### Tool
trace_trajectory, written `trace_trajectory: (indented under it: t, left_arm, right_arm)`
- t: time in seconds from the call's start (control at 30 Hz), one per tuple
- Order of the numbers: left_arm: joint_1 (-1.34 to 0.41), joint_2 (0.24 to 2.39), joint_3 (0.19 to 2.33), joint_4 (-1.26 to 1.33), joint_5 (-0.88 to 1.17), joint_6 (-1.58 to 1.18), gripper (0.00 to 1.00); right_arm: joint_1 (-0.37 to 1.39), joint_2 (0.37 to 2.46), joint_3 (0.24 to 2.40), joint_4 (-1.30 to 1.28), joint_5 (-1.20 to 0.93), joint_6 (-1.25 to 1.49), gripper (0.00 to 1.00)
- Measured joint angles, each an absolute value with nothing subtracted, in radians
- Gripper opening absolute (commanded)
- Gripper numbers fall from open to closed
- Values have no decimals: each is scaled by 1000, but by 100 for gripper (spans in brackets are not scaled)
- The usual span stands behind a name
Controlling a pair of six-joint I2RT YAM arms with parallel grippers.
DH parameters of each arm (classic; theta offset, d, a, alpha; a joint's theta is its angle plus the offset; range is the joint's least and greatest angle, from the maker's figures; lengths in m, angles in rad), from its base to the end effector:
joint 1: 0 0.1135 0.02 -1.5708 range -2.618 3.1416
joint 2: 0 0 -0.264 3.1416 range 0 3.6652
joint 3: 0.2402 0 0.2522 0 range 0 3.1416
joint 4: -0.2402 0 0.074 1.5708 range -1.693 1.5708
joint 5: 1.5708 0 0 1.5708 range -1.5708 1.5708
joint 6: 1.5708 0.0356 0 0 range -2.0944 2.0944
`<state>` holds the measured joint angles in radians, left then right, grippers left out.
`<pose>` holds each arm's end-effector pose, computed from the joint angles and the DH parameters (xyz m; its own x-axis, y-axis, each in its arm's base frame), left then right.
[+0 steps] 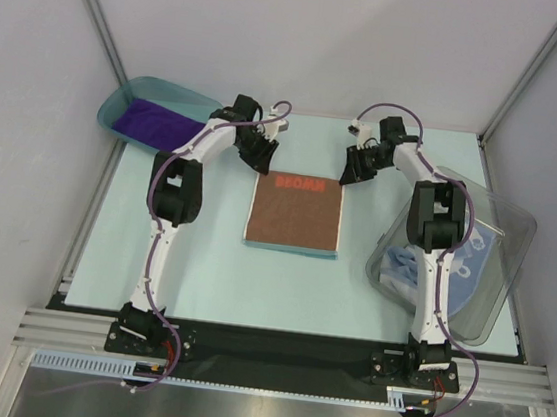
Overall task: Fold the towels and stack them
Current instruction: Fold the towel
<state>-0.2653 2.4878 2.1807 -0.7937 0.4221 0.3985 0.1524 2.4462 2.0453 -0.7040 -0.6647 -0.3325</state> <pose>0.5071 -0.1529 0.1623 -0.6307 0.5382 -0.5591 0.7193 0.6758 -0.1609 0.5081 0.1003 0.1511 -0.7063 -0.3684 -0.6045 -0.6601 0.6513 0.3743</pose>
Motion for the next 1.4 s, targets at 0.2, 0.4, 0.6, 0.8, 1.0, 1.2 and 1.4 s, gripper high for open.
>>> trace_trajectory:
  t: [0.2,0.4,0.6,0.8,1.0,1.2,1.4]
  left_arm:
    - [-265,2491,2185,-820,422,418,0]
    - [-265,2491,2190,-825,421,426,0]
    - [-265,2468,2173,-798,420,410,0]
    - [-273,2333,2086,-760,403,401,0]
    - [-287,2183,1959,-701,387,402,0]
    - [-305,2021,1732,-638,366,402,0]
    - [-323,1888,1547,-575,339,393,0]
  right_arm:
    - [153,2470,2089,-736,-676,-347,0]
    - [153,2473,2088,-724,-677,-348,0]
    - [153,2394,1958,-623,-661,-350,0]
    - [154,2216,1787,-508,-655,-354,0]
    - [161,2030,1603,-376,-649,-349,0]
    - [204,1923,1462,-324,-606,-341,0]
    - [258,1807,1280,-279,-553,-314,0]
